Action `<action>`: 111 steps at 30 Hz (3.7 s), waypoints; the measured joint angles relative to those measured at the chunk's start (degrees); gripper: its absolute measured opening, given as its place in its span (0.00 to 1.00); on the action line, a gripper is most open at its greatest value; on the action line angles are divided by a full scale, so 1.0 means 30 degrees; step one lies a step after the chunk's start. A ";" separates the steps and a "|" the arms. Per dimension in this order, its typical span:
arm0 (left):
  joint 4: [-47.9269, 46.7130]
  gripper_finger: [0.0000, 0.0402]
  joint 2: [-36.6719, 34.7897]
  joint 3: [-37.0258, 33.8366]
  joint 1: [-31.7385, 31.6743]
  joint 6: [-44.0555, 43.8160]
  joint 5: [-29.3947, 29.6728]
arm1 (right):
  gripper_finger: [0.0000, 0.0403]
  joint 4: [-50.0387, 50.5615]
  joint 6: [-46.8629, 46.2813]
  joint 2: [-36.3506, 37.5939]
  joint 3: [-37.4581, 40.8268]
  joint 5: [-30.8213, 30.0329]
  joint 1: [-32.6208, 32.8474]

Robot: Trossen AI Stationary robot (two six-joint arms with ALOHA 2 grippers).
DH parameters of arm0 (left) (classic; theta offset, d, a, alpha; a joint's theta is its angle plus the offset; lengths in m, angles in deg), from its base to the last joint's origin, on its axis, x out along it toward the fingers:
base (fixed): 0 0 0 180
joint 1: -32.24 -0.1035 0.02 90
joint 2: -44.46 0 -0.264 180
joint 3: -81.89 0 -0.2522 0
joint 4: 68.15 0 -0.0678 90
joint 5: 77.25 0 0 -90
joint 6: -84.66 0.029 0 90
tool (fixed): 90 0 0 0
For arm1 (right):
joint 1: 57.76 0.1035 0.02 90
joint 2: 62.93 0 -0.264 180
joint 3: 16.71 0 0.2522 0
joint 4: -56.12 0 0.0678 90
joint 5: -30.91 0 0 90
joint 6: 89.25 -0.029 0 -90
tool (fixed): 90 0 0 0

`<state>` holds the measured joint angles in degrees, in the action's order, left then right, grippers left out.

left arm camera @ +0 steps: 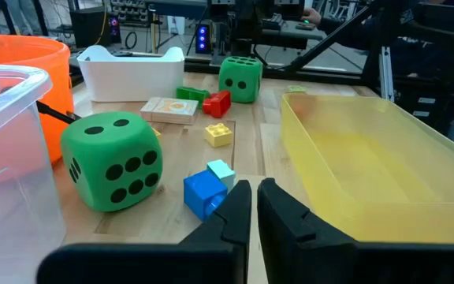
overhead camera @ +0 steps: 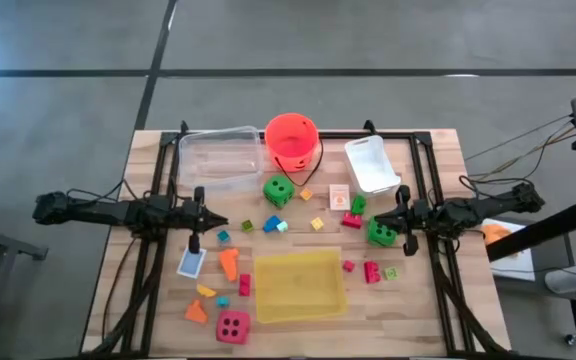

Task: Pick & Place Toys

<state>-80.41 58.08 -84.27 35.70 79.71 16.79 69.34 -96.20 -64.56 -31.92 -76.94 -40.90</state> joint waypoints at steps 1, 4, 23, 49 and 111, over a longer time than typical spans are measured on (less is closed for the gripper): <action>-0.0007 0.06 0.0000 0.0000 0.0001 0.0000 0.0000 | 0.04 -0.0007 0.0012 -0.0007 0.0006 0.0000 0.0006; -0.0003 0.06 0.0005 0.0000 -0.0001 0.0000 0.0005 | 0.04 0.0000 -0.0019 0.0000 0.0006 0.0000 0.0000; 0.0000 0.06 0.0002 0.0000 -0.0001 0.0000 0.0002 | 0.04 -0.0007 0.0007 -0.0007 0.0000 0.0000 0.0000; -0.0001 0.06 0.0000 0.0000 -0.0006 0.0000 0.0000 | 0.04 0.0000 -0.0017 -0.0001 0.0007 0.0000 0.0007; 0.4966 0.06 0.0000 0.0132 -0.0042 -0.3880 0.3359 | 0.04 -0.3435 0.0815 0.0038 0.0007 -0.0031 0.0000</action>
<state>-65.51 58.08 -83.88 35.58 68.07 26.86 59.04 -93.76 -64.45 -31.90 -77.03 -40.90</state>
